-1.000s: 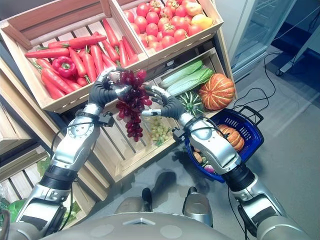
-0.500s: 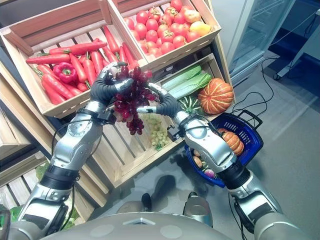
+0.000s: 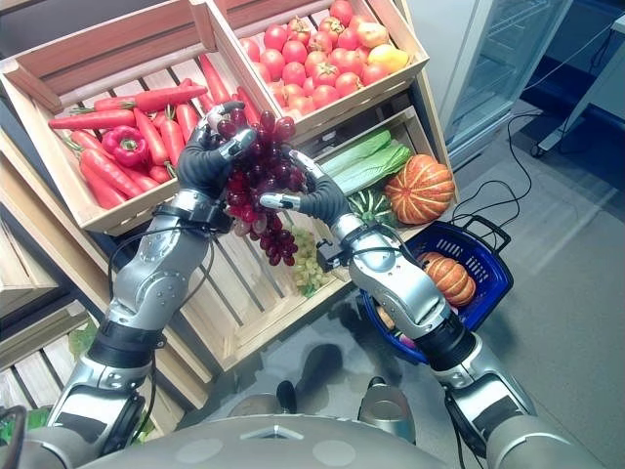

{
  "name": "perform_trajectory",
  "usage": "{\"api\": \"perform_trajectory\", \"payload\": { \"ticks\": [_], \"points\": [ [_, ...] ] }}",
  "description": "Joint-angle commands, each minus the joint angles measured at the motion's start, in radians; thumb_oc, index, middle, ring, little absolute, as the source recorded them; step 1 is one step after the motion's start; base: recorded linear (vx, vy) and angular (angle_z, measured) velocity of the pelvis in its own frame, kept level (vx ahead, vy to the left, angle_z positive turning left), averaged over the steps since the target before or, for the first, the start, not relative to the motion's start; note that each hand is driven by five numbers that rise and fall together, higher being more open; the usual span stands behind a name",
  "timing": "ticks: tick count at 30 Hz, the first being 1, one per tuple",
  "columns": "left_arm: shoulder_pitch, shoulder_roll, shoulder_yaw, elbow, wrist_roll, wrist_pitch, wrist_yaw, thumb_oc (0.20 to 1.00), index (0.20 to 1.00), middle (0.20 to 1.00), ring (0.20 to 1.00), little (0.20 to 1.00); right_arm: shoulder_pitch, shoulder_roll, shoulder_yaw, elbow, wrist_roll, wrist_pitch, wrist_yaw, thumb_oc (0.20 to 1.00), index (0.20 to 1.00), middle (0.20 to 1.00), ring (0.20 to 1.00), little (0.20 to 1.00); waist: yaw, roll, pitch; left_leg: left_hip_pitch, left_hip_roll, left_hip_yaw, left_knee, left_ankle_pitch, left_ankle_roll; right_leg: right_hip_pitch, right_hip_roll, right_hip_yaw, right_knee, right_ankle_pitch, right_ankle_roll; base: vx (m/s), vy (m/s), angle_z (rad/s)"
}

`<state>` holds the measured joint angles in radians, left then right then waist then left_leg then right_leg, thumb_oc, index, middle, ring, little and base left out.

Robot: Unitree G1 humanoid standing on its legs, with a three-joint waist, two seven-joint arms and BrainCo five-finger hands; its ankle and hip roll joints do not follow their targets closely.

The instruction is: Pick up fruits and vegetables into the basket

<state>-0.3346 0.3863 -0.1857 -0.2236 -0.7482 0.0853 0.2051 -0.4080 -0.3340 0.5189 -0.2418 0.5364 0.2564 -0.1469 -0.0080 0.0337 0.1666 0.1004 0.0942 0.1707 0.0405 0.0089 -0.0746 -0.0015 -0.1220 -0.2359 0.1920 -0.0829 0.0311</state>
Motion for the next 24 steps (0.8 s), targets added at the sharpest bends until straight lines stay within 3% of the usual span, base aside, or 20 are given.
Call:
{"api": "perform_trajectory", "payload": {
  "ticks": [1, 16, 20, 24],
  "points": [
    [-0.121, 0.003, 0.026, -0.108, 0.0, -0.104, 0.003, 0.2, 0.2, 0.2, 0.2, 0.2, -0.069, 0.075, -0.002, -0.099, 0.074, -0.113, -0.053, 1.0, 1.0, 1.0, 1.0, 1.0, -0.01, -0.024, -0.035, 0.043, -0.003, 0.006, 0.026, -0.065, 0.008, 0.113, -0.068, 0.004, -0.088, 0.026, 0.094, 0.0, 0.0, 0.0],
    [-0.078, 0.028, 0.093, -0.149, 0.053, -0.251, 0.091, 0.2, 0.2, 0.2, 0.2, 0.2, 0.124, 0.098, -0.1, -0.04, 0.116, -0.194, -0.303, 1.0, 1.0, 1.0, 1.0, 1.0, -0.045, -0.003, -0.03, 0.054, -0.013, 0.03, 0.001, -0.06, 0.018, 0.103, -0.068, 0.014, -0.095, 0.033, 0.093, -0.02, 0.017, -0.04],
    [-0.081, 0.032, 0.098, -0.144, 0.053, -0.258, 0.094, 0.2, 0.2, 0.2, 0.2, 0.2, 0.128, 0.104, -0.097, -0.02, 0.144, -0.162, -0.298, 1.0, 1.0, 1.0, 1.0, 1.0, -0.043, -0.001, -0.028, 0.056, -0.016, 0.028, -0.004, -0.058, 0.02, 0.104, -0.068, 0.013, -0.096, 0.033, 0.092, -0.01, 0.009, -0.07],
    [-0.085, 0.038, 0.1, -0.147, 0.043, -0.241, 0.081, 0.2, 0.2, 0.2, 0.2, 0.2, 0.123, 0.111, -0.069, 0.002, 0.191, -0.107, -0.215, 1.0, 1.0, 1.0, 1.0, 1.0, -0.036, -0.002, -0.031, 0.056, -0.018, 0.025, -0.008, -0.056, 0.019, 0.11, -0.067, 0.006, -0.103, 0.033, 0.09, 0.0, 0.0, 0.0]
  ]
}}
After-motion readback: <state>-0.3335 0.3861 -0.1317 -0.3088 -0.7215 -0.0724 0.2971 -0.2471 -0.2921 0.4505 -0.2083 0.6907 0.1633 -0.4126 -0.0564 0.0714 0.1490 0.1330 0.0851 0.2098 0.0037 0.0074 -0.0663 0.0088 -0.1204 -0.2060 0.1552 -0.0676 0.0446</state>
